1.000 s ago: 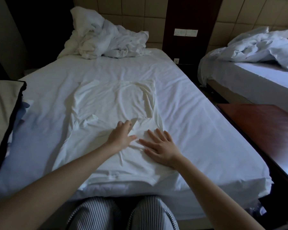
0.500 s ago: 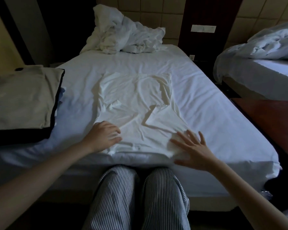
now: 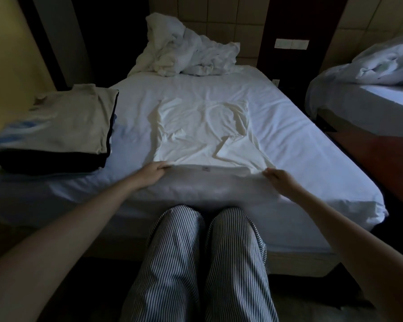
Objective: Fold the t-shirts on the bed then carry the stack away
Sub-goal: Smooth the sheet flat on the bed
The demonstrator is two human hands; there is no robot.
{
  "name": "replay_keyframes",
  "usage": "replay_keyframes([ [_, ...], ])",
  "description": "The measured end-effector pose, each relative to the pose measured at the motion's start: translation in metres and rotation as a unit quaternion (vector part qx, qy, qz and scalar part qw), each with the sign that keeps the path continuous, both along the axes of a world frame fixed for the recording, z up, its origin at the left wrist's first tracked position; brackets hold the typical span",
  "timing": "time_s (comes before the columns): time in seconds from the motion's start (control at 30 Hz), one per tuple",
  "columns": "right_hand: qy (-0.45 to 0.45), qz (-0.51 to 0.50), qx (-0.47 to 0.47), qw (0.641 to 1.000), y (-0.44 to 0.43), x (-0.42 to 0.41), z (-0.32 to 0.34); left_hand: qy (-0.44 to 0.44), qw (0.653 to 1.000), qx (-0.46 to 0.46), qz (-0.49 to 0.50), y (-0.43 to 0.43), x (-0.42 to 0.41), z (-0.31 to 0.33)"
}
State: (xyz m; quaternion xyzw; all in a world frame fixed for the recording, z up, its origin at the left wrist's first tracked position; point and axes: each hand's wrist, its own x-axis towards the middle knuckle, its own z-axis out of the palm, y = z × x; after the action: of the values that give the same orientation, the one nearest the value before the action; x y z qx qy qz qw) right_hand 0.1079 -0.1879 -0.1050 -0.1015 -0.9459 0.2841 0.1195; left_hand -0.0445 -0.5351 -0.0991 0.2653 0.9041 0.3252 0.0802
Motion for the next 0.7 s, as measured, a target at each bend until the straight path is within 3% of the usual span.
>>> replay_keyframes([
  [0.17, 0.107, -0.069, 0.001, 0.992, -0.022, 0.01, 0.046, 0.004, 0.99, 0.121, 0.067, 0.002, 0.031, 0.054],
  [0.33, 0.156, -0.06, -0.045, 0.985, -0.045, 0.021, 0.101, 0.006, 0.992, 0.1, 0.07, -0.018, 0.052, 0.111],
  [0.43, 0.076, 0.037, -0.139, 0.987, -0.048, 0.039, 0.131, -0.118, 0.986, 0.118, -0.009, -0.036, 0.066, 0.137],
  [0.53, -0.053, 0.176, -0.224, 0.957, -0.039, 0.059, 0.155, -0.266, 0.952, 0.061, -0.137, -0.06, 0.074, 0.15],
  [0.63, -0.139, 0.218, -0.235, 0.937, -0.028, 0.054, 0.164, -0.314, 0.934, 0.012, -0.17, -0.069, 0.054, 0.145],
  [0.7, -0.147, 0.202, -0.195, 0.949, -0.022, 0.038, 0.161, -0.301, 0.944, 0.018, -0.137, -0.063, 0.033, 0.14],
])
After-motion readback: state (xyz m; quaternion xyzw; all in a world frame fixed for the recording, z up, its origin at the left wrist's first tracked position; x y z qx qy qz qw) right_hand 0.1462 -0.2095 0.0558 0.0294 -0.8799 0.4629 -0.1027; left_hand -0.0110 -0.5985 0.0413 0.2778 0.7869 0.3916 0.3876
